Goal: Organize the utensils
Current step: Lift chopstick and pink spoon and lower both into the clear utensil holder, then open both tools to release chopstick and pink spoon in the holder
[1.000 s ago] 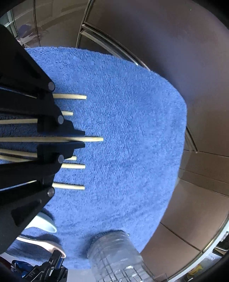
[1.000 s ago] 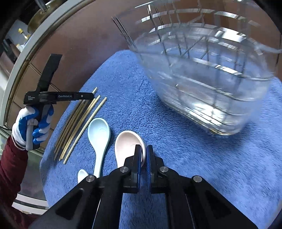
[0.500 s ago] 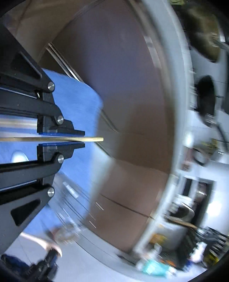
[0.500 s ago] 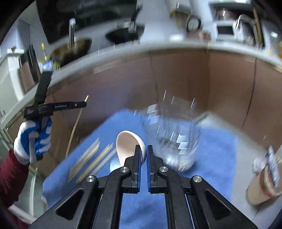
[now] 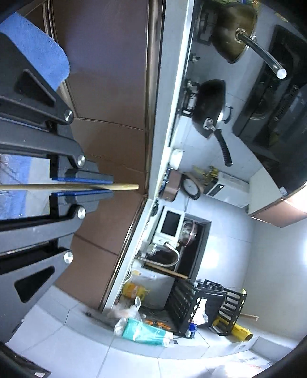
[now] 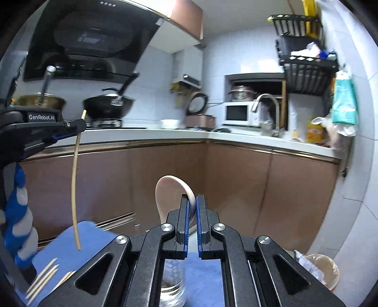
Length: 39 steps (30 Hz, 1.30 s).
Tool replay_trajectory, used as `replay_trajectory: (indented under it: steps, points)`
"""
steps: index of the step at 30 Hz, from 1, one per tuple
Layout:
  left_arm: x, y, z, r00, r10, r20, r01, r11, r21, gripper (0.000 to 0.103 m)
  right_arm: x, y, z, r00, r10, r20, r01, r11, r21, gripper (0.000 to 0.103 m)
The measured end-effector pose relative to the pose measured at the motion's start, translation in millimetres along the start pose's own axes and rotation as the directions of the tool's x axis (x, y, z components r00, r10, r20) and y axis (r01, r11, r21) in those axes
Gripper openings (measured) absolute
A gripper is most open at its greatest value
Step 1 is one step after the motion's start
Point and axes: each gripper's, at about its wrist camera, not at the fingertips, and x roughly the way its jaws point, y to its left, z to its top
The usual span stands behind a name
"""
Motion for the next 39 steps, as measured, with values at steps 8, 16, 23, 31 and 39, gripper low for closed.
replay_trajectory:
  steps: [8,16,23,31,39]
  points:
    - [33.9,2.5,-66.0,0.997,0.070,0.042,-0.072,0.996,0.045,0.005,48.4,6.2,-45.8,0.999,-0.041,-0.011,0.041,0.999,0.018,0.006]
    - [43.2,10.9,-105.3,0.996,0.084,-0.002,-0.084,0.993,0.085,0.007,48.7,17.4,-80.0,0.999,0.015,-0.043,-0.014,1.000,0.015,0.016]
    - [16.3,13.1,-104.3,0.996,0.093,-0.007,-0.092,0.990,0.110,0.024,34.2,15.4,-85.2,0.998,0.023,-0.059,-0.023,1.000,0.004,0.029]
    - [-31.2,7.2,-89.9,0.992,0.123,-0.006,-0.121,0.981,0.150,0.028,-0.1,5.2,-70.5,0.998,0.030,-0.049,-0.029,0.999,0.032,0.040]
    - [-80.8,5.6,-80.1,0.980,0.197,-0.007,-0.192,0.961,0.197,0.034,-38.4,4.7,-61.5,0.992,0.101,-0.080,-0.098,0.994,0.046,0.040]
